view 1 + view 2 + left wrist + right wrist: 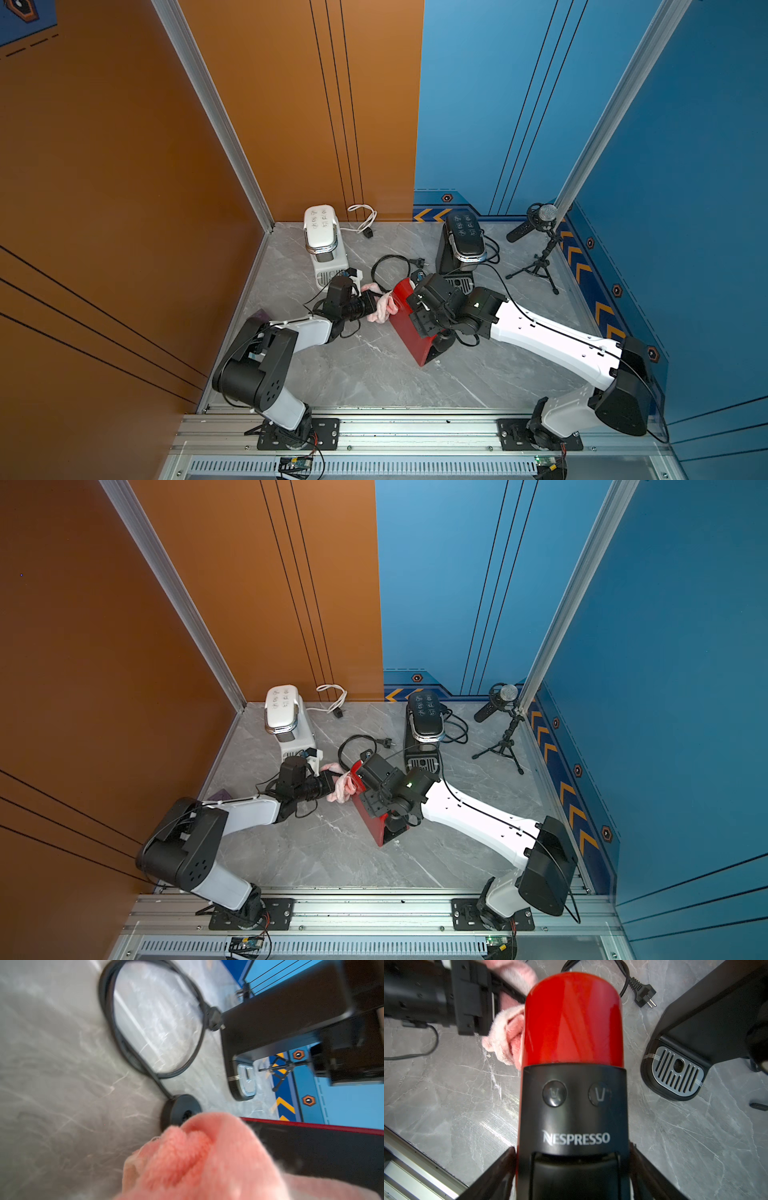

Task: Wipe the surface of a coffee machine
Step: Wipe the dirt from the surface of the coffee machine.

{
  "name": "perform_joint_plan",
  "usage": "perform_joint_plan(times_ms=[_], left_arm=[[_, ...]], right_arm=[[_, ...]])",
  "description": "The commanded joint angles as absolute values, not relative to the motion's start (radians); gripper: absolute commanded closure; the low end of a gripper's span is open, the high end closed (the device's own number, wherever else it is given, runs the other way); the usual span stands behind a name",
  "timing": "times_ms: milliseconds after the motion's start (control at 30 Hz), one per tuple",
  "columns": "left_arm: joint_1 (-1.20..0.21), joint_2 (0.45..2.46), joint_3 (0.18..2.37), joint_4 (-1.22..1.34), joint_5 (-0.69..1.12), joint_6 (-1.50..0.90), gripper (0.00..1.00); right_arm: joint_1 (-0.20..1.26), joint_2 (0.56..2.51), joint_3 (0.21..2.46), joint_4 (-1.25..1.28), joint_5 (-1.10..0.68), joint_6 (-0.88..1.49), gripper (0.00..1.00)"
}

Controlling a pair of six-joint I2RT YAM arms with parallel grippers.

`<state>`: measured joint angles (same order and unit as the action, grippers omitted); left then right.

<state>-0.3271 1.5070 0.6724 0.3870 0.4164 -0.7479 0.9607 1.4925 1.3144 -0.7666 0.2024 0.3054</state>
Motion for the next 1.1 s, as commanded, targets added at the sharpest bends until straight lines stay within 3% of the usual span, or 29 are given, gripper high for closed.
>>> perform_joint_plan(times_ms=[0,267,467,633,833,1067], left_arm=[[-0.323,1.372,0.797,0.233,0.486,-0.693,1.00],[-0.335,1.242,0.743,0.131,0.371,-0.680,1.00],[-0.463,1.072,0.537,0.133,0.161,-0.743,1.00],[-0.599,1.079,0.452,0.175,0.010,-0.771,1.00],[-0.666,1.089,0.413,0.196,-0.045,-0.797,1.00],[-0.669,1.002,0.379,0.193,-0.039,-0.813,1.00]], right_arm=[[0.985,1.498,1.301,-0.784,0.113,0.301,0.17],[0.977,1.511,1.315,-0.781,0.097,0.291,0.15],[0.971,1.511,1.322,-0.777,0.093,0.295,0.15],[0.974,1.514,1.310,-0.745,0.061,0.312,0.15],[0.975,1.551,1.316,-0.709,0.060,0.388,0.16],[0.975,1.575,1.292,-0.636,0.183,0.544,0.18]])
